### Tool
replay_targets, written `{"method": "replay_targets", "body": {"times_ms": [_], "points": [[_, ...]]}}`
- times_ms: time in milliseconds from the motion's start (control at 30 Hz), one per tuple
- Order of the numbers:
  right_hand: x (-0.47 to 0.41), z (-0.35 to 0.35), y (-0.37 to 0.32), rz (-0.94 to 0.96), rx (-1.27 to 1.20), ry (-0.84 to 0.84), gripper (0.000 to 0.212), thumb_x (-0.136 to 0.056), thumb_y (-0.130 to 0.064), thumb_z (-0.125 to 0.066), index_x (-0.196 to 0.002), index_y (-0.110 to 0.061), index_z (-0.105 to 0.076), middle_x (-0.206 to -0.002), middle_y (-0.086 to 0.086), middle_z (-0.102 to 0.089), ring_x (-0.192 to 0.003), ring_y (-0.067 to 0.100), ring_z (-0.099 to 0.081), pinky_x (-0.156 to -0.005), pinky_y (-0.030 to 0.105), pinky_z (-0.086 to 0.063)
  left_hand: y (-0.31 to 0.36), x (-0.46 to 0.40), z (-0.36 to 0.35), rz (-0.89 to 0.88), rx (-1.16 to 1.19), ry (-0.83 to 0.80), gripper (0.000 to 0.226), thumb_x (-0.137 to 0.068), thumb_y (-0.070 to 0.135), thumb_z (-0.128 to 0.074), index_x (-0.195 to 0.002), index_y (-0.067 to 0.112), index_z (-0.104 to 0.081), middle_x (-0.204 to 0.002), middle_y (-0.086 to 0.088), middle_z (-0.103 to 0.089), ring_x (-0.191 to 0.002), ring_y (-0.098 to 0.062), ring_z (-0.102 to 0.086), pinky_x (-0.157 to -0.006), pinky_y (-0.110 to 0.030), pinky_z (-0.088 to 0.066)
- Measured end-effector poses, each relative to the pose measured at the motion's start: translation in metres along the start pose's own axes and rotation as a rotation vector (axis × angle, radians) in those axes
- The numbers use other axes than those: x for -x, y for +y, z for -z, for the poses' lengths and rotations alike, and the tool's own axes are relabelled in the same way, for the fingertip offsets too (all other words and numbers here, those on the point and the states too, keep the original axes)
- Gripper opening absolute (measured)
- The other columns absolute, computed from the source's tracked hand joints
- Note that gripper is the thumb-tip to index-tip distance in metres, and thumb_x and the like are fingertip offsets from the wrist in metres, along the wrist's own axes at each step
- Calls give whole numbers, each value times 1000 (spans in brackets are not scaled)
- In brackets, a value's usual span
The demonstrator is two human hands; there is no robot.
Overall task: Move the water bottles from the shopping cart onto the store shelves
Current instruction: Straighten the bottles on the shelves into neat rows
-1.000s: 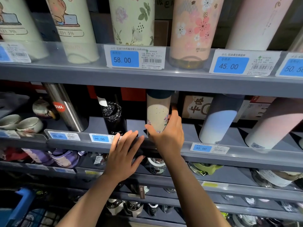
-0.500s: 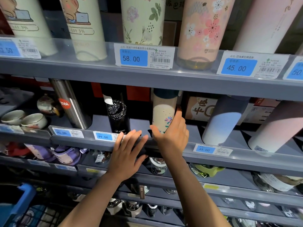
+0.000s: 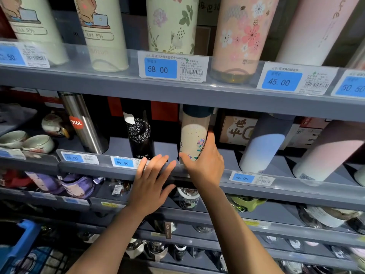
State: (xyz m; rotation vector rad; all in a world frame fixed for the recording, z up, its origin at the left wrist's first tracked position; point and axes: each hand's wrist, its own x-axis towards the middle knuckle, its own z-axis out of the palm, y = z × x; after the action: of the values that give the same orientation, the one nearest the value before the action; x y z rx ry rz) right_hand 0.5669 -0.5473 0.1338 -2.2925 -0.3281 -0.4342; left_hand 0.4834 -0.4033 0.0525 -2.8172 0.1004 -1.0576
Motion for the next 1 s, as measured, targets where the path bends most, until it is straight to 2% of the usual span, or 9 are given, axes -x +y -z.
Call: {"method": "replay_targets", "body": {"times_ms": [167, 367, 467, 600, 667, 733, 833, 900, 1000], "points": [[1, 0, -1, 27, -42, -44, 69, -70, -49, -74, -122, -22, -38, -105, -2, -57, -97, 23, -56, -82, 42, -48, 1, 1, 0, 16, 12, 2, 61, -88, 44, -50, -141, 18, -36, -142, -8, -39, -135, -29, -37, -118, -49, -13], [4, 1, 1, 36, -34, -39, 69, -71, -48, -72, -124, -20, -37, -107, -1, -58, -98, 24, -56, -86, 41, -45, 1, 0, 2, 22, 52, 11, 62, -87, 42, -52, -142, 17, -36, -142, -8, -39, -135, -30, -38, -120, -47, -9], [7, 2, 3, 67, -34, -39, 81, -73, -49, -72, -137, -20, -30, -116, 1, -58, -105, 25, -55, -91, 40, -40, 1, -1, 3, 27, 70, 22, 64, -87, 40, -60, -142, 17, -37, -141, -8, -40, -134, -30, -39, -120, -47, -9], [18, 12, 8, 93, -82, -46, 98, -77, -47, -72, -153, -25, -13, -139, 0, -48, -124, 21, -46, -102, 35, -27, 2, -1, 3, 32, 63, 10, 75, -78, 34, -74, -142, 16, -39, -140, -10, -46, -133, -31, -41, -119, -47, -11], [28, 18, 15, 152, -85, 11, 95, -77, -49, -70, -153, -25, -17, -137, -1, -51, -123, 18, -48, -100, 32, -28, 3, -1, 4, 35, 61, 11, 72, -81, 33, -72, -142, 16, -38, -141, -11, -46, -133, -31, -40, -119, -47, -10], [37, 28, 27, 197, -97, 95, 87, -78, -52, -65, -149, -23, -27, -129, -1, -56, -116, 14, -51, -97, 33, -33, 6, -1, 7, 56, 70, 24, 65, -85, 38, -60, -142, 16, -38, -144, -11, -44, -135, -32, -39, -120, -47, -9], [41, 52, 50, 142, -192, 220, 74, -78, -43, -68, -142, -26, -34, -128, 1, -57, -117, 16, -51, -99, 44, -41, 26, -2, 11, 46, 86, 72, 58, -87, 39, -54, -138, 14, -41, -145, -12, -39, -136, -32, -37, -120, -48, -12], [36, 71, 64, 88, -208, 304, 71, -79, -43, -66, -139, -28, -33, -131, 5, -55, -120, 22, -50, -99, 51, -42, 47, -11, 13, -59, 94, 132, 54, -87, 34, -55, -136, 15, -42, -143, -11, -39, -133, -30, -39, -119, -47, -14], [26, 94, 81, 23, -191, 391, 72, -79, -42, -66, -141, -20, -36, -130, 5, -51, -119, 21, -48, -100, 49, -42, 80, -38, 13, -234, 184, 195, 54, -88, 28, -58, -138, 15, -42, -145, -11, -38, -132, -30, -41, -117, -46, -20]]}}
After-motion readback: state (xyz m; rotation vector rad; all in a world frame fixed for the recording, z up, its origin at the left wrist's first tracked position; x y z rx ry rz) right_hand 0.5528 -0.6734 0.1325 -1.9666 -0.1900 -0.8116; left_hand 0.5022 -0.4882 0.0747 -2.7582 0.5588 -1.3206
